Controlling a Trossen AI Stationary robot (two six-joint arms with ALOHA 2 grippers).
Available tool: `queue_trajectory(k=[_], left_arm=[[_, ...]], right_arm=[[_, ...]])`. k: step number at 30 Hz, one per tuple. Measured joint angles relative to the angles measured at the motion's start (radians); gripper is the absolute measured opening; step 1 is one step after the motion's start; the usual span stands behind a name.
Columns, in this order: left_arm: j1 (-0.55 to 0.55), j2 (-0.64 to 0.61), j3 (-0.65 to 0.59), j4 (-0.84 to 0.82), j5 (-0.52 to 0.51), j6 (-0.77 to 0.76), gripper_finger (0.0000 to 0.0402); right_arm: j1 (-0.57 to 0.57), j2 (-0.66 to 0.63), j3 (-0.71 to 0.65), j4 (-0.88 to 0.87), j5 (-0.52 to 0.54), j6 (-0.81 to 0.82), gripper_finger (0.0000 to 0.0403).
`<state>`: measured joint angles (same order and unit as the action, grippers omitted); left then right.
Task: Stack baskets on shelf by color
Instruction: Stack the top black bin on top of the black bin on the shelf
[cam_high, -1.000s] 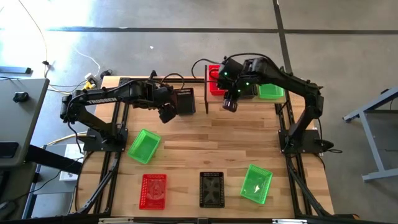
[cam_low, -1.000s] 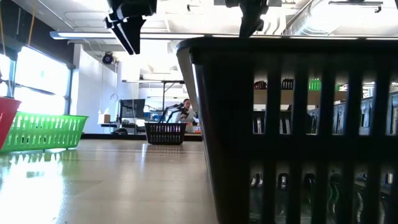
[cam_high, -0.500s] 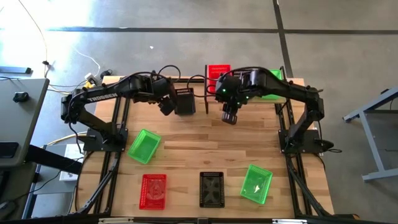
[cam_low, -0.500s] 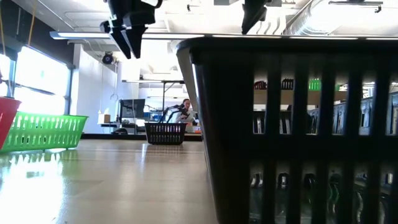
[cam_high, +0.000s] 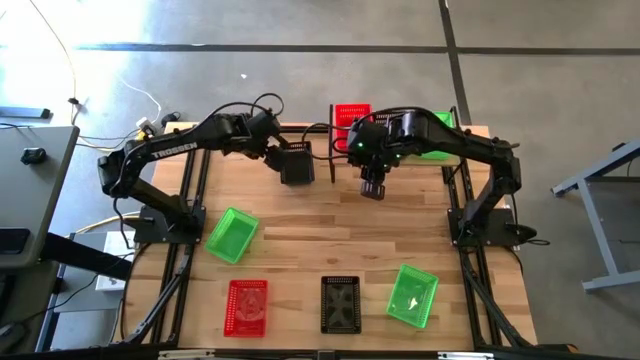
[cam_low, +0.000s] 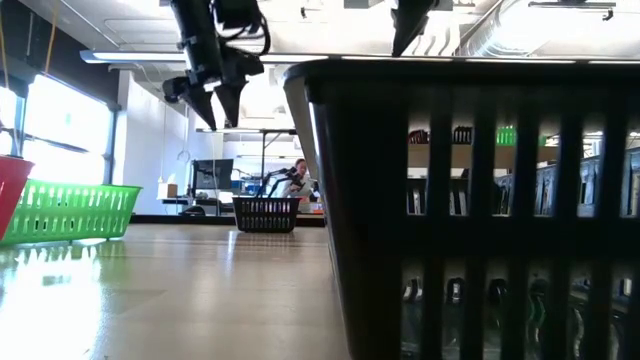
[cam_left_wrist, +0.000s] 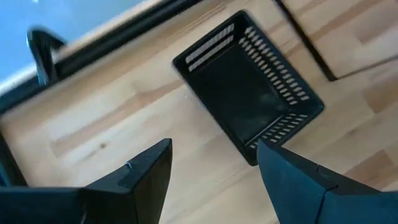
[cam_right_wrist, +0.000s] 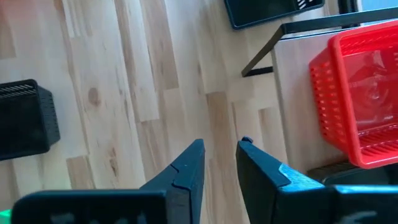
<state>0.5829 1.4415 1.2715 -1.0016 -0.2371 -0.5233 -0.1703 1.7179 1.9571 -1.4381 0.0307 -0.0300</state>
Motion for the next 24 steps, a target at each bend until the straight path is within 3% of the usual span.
queue_trajectory(k=[10, 24], left_arm=[[0.032, 0.003, -0.139, 0.094, 0.087, -0.2, 0.0225], [0.031, 0.007, -0.297, 0.362, 0.123, -0.33, 0.0225]], right_arm=[[-0.054, 0.0, 0.0, 0.006, 0.0, -0.096, 0.0078], [-0.109, 0.0, 0.0, 0.054, -0.013, -0.162, 0.0078]])
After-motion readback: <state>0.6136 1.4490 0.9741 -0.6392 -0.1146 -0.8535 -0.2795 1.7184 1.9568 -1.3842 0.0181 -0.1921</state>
